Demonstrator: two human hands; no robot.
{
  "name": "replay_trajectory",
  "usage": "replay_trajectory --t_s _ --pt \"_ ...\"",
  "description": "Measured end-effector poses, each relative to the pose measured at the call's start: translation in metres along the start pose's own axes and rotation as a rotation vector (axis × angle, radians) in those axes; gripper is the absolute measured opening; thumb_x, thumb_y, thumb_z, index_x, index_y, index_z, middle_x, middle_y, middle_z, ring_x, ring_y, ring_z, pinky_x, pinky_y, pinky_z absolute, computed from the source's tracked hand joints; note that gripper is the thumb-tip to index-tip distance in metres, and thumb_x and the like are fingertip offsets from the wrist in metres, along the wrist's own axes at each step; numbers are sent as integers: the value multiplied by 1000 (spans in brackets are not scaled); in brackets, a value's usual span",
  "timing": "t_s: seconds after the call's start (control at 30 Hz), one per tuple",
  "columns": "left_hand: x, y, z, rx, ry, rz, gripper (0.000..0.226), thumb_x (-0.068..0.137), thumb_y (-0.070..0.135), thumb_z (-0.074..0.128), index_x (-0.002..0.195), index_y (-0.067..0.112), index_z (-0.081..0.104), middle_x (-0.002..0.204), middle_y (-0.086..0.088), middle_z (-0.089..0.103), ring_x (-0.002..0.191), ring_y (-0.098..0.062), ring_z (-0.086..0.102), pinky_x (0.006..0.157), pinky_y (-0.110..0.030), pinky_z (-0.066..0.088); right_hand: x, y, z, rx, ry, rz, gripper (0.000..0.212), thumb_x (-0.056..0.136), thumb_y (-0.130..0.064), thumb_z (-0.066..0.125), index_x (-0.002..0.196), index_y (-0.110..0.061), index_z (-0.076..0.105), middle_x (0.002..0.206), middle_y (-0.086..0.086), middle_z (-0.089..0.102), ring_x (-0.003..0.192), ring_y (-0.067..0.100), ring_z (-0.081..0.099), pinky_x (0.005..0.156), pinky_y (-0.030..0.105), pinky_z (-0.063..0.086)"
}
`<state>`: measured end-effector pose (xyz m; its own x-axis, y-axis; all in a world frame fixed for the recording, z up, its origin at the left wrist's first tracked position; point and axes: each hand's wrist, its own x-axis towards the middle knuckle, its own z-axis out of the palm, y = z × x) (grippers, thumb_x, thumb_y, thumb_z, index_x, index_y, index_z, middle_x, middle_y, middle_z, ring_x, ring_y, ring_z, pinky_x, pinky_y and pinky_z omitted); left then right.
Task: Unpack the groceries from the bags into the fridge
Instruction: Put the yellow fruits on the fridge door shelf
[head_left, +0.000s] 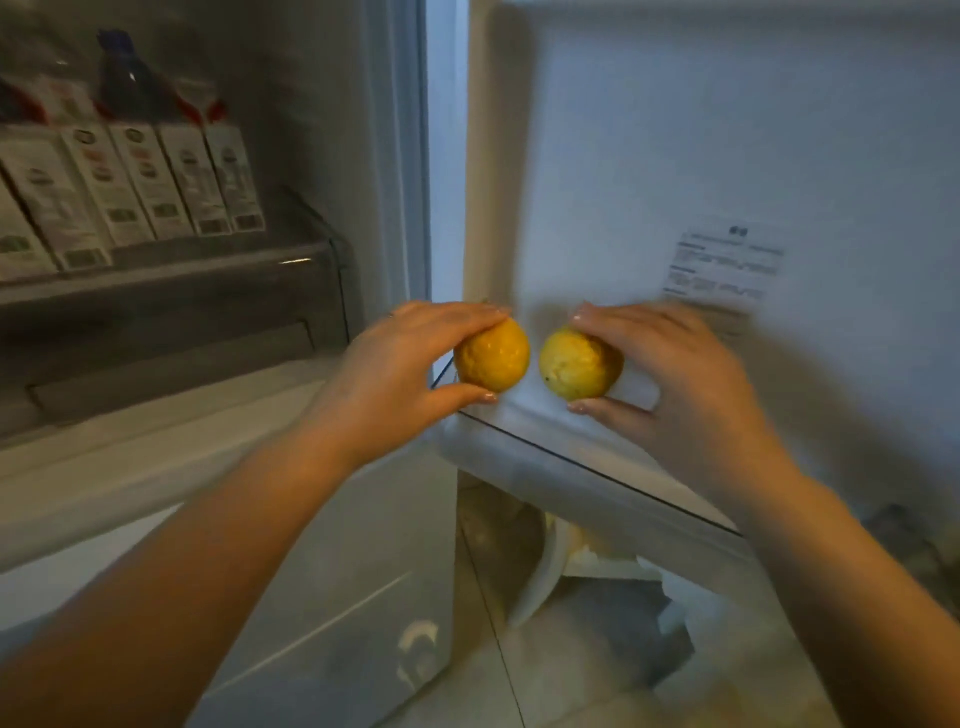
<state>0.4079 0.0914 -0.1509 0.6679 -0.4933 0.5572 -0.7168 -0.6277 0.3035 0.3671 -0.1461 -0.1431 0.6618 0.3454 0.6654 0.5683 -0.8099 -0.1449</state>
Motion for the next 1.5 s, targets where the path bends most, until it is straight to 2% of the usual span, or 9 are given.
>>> replay_trajectory --t_s 0.2,0.33,0.43,0.57,0.73,1.03,1.23,1.37,1.5 --pt "23 -26 0 98 -177 203 67 74 35 73 134 19 50 130 -5 55 102 -10 48 77 -28 44 -1 1 14 -36 -169 38 62 66 -21 82 121 -21 53 123 -3 58 115 16 45 95 22 33" --pt "32 -32 1 126 -239 298 61 76 37 71 131 18 53 125 -5 58 92 -10 51 68 -27 45 -11 1 20 -31 -210 102 58 69 -27 79 119 -30 49 124 -9 55 112 12 50 84 37 51" --pt "39 -33 1 166 -235 411 55 78 45 65 126 20 57 123 -1 63 101 -21 64 69 -36 53 -14 4 22 -59 -213 98 51 70 -28 78 115 -31 55 121 -12 55 105 11 56 73 37 55" --pt "50 -28 0 258 -334 503 58 68 38 78 121 21 63 115 1 67 97 -24 68 66 -38 54 -14 8 24 -59 -318 98 46 71 -33 74 115 -30 61 115 -12 60 99 11 59 73 37 55" --pt "58 -14 7 428 -614 425 53 85 46 60 135 43 43 135 18 51 119 -10 53 88 -33 48 -7 10 27 -25 -493 126 44 74 -33 76 115 -32 61 112 -14 62 101 11 57 83 36 50" --pt "66 -5 13 460 -820 364 54 89 43 56 139 39 37 143 15 40 127 -10 42 100 -33 42 -2 11 29 46 -589 170 46 80 -31 71 124 -30 57 124 -13 58 112 8 51 94 30 44" --pt "58 3 7 330 -676 209 52 94 38 49 142 38 31 144 15 38 127 -5 39 101 -24 36 -6 11 23 41 -478 220 46 81 -30 70 125 -31 56 123 -14 57 111 9 53 93 31 46" --pt "39 12 4 269 -405 94 50 92 43 51 140 37 36 137 11 48 123 -9 45 94 -26 40 -9 9 17 45 -335 219 48 83 -35 67 128 -31 54 128 -14 54 116 10 51 94 30 45" --pt "7 19 9 215 -102 -22 53 87 50 49 135 28 47 129 2 57 116 -19 54 92 -41 45 -13 7 14 75 -244 196 56 81 -39 68 134 -30 49 135 -12 51 123 12 47 98 26 37"
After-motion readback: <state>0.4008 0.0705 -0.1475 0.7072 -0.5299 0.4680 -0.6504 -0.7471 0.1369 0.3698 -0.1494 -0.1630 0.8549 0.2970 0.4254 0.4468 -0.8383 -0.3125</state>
